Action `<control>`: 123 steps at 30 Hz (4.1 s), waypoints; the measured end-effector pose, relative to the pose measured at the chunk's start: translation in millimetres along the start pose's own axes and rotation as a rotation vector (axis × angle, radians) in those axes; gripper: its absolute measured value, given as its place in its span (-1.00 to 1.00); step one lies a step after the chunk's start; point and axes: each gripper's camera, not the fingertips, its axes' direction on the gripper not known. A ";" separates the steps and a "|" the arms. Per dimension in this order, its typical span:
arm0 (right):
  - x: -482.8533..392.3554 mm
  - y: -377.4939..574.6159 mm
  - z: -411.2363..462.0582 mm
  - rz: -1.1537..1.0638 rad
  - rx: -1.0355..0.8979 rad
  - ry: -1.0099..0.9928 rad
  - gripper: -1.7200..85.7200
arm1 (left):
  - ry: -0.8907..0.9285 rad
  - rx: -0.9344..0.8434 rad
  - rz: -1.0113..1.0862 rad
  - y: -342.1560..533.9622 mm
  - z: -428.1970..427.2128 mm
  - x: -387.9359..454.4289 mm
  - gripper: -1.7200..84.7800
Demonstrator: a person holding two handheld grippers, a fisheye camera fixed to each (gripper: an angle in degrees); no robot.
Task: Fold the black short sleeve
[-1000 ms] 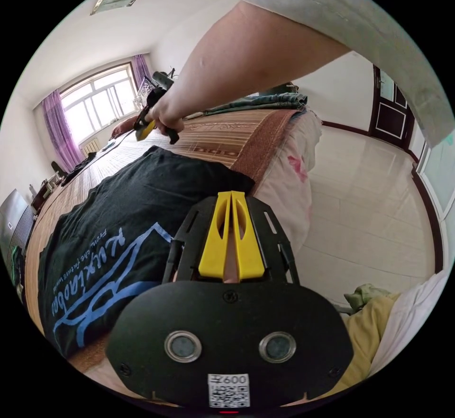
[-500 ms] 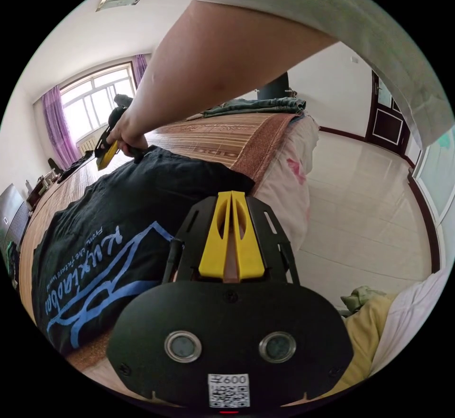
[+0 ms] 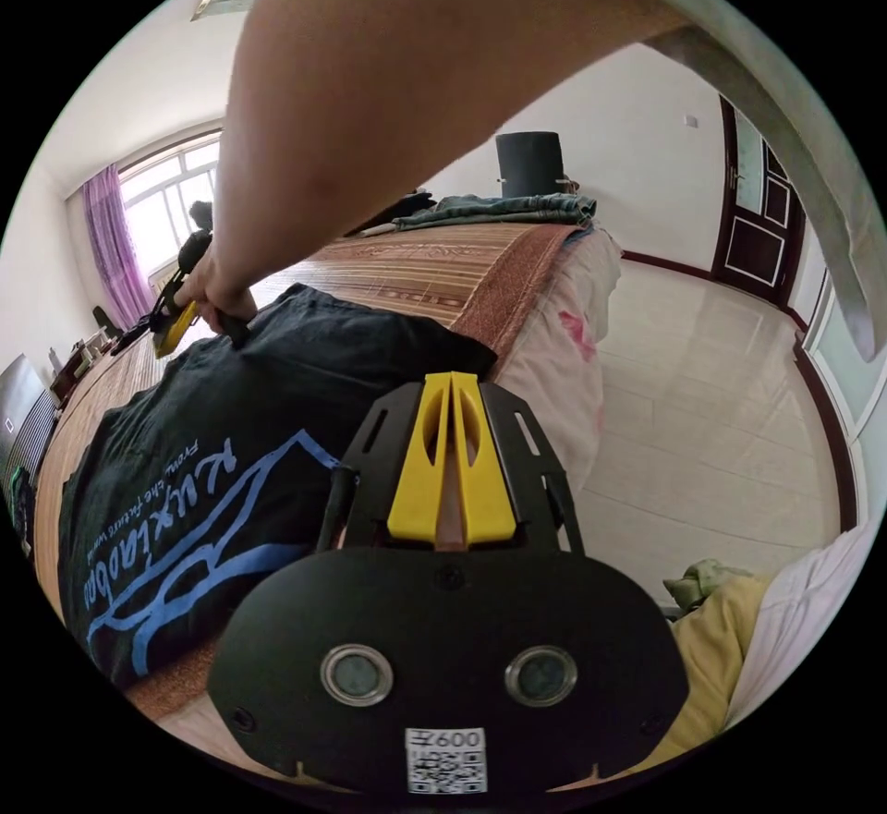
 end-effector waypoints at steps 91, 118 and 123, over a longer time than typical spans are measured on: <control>602.0 35.1 320.2 -0.325 0.010 0.482 -0.98 | -0.413 -0.468 -0.910 -356.6 -528.3 621.3 -0.96; 528.9 57.4 438.1 -0.545 -0.124 0.718 -0.98 | -0.399 -0.518 -0.776 -310.2 -501.3 701.7 -0.95; 510.1 36.8 422.5 -0.479 -0.075 0.689 -0.98 | -0.554 -0.741 -0.518 -345.2 -450.3 735.4 -0.95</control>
